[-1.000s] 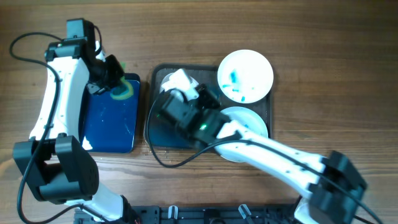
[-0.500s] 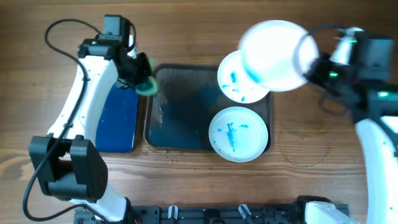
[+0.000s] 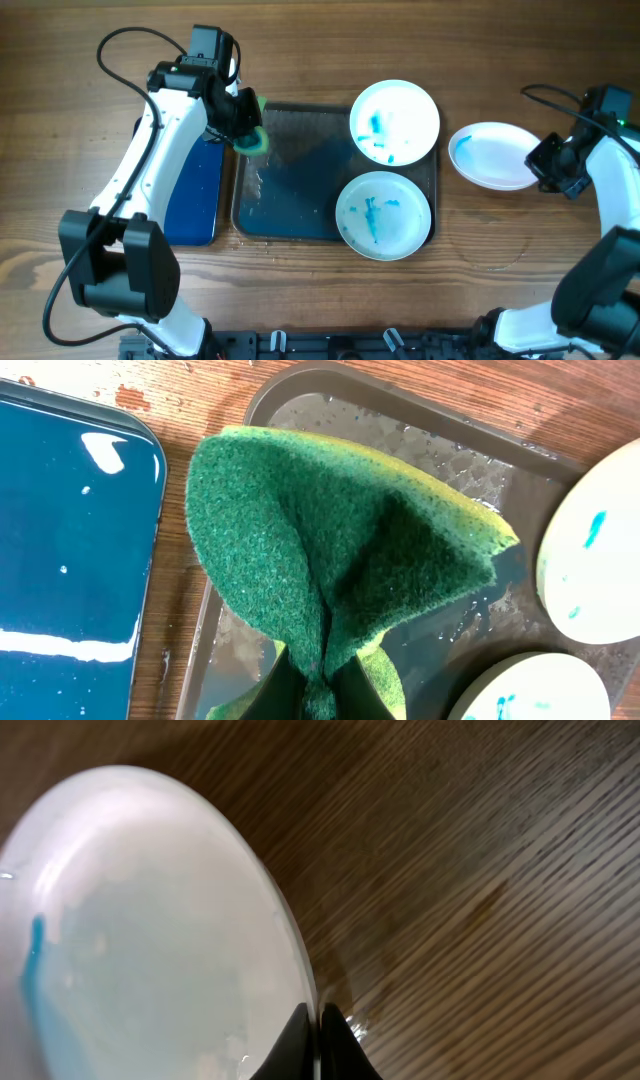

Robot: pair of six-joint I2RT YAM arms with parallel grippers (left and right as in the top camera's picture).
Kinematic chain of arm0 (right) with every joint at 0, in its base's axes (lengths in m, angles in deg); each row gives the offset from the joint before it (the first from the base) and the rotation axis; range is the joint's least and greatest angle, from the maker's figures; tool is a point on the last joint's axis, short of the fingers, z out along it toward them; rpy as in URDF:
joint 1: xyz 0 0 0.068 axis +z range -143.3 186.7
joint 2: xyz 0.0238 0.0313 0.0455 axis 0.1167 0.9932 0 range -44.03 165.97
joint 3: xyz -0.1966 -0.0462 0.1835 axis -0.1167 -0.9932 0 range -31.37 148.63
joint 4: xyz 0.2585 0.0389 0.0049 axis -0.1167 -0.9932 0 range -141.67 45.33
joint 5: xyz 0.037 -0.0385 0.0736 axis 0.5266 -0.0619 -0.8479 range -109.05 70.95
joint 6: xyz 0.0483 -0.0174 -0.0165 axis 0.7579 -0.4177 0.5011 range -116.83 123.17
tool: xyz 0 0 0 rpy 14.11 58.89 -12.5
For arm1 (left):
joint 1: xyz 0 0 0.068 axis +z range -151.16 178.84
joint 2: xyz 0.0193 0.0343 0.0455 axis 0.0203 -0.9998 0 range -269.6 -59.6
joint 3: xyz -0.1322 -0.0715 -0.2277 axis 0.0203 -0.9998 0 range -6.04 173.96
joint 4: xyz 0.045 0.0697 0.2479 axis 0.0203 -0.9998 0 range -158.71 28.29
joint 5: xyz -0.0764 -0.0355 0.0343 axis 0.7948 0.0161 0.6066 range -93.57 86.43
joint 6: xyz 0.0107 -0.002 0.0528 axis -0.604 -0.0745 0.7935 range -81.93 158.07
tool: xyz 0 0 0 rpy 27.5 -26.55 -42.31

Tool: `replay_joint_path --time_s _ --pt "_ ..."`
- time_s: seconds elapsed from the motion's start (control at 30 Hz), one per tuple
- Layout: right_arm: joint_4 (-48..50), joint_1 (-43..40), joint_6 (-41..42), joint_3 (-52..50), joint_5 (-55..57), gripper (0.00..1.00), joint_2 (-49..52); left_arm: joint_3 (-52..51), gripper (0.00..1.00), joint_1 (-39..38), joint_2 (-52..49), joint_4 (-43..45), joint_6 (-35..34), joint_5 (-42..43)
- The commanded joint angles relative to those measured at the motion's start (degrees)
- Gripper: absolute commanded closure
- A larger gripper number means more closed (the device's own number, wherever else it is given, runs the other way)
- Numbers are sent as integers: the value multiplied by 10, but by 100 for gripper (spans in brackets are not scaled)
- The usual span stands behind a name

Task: Clean dirty plates on tray and stack at the side
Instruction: 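Move the right gripper to the lower plate and grip its rim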

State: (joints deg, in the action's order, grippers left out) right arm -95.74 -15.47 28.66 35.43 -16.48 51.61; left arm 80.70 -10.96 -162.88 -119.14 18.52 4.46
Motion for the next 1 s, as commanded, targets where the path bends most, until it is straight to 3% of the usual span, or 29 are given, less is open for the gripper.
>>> replay_joint_path --time_s 0.0,0.03,0.1,0.13,0.17,0.37,0.53,0.73,0.97 --pt "9 0 -1 -1 26 96 14 5 96 -1 -6 -2 11 3" --pt "9 0 -10 -1 25 95 14 5 96 -1 -6 -2 11 3" --pt "7 0 -39 -1 7 76 13 5 96 -1 -6 -2 11 3" --pt "-1 0 -53 1 -22 62 13 5 96 -1 -6 -2 11 3" --pt "-14 0 -63 7 -52 58 13 5 96 -1 -6 -2 11 3" --pt "-113 15 -148 80 -250 56 -3 5 96 -1 -6 -12 11 3" --pt "-175 112 -205 65 -261 55 -11 5 96 -1 -6 -11 11 3" --pt "-123 233 -165 -50 -202 55 -11 5 96 -1 -6 -11 11 3" --pt "16 277 -165 -141 -202 56 -11 5 96 -1 -6 -11 11 3"
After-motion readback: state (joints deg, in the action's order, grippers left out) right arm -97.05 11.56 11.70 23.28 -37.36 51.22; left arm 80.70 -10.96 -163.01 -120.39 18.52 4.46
